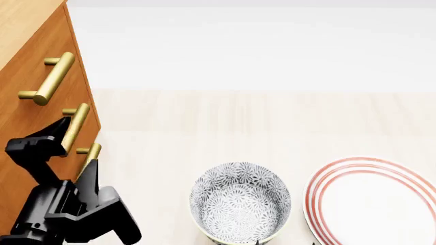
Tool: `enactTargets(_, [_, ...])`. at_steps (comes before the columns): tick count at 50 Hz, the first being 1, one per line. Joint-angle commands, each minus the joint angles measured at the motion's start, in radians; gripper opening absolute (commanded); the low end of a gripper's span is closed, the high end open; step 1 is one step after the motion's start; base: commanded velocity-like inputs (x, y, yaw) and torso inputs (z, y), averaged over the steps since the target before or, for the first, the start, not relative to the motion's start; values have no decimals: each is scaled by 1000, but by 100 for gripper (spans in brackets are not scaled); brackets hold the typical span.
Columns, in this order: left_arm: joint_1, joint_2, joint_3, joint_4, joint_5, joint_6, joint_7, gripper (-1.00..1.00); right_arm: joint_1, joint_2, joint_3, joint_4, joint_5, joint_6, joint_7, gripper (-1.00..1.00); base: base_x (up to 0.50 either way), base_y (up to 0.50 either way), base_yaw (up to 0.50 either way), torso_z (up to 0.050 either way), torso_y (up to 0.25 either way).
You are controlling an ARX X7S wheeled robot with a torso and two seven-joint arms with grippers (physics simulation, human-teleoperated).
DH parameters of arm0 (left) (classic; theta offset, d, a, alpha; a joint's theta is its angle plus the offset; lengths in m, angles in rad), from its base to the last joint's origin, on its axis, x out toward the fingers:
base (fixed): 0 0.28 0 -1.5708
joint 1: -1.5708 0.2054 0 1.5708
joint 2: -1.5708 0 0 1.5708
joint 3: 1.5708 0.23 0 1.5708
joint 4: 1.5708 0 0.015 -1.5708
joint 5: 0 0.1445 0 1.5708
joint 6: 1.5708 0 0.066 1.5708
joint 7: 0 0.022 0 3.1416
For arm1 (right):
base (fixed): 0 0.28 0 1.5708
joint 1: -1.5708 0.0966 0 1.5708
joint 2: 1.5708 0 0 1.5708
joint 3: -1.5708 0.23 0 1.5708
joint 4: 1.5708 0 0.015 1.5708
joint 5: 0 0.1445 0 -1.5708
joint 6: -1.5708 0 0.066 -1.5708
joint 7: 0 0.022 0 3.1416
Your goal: Open the top drawer of the cabinet.
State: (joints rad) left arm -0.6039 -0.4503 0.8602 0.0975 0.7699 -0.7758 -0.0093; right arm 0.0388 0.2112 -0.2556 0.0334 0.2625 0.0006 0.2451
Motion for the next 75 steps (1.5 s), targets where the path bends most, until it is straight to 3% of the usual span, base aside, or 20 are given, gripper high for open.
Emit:
enactTargets(1, [-35, -27, -9, 45, 91, -59, 73, 100, 1, -15, 15, 6, -15, -7, -18, 100, 0, 0, 0, 0, 0])
enactTargets(29, [-130, -74, 8, 96, 138, -65, 180, 100, 1, -7, 2, 11, -3, -10, -10, 100, 0, 0, 0, 0, 0])
enactTargets(75, [-246, -45, 9, -89, 77, 22, 185, 100, 2, 9, -18, 2, 21, -1, 2, 100, 0, 0, 0, 0, 0])
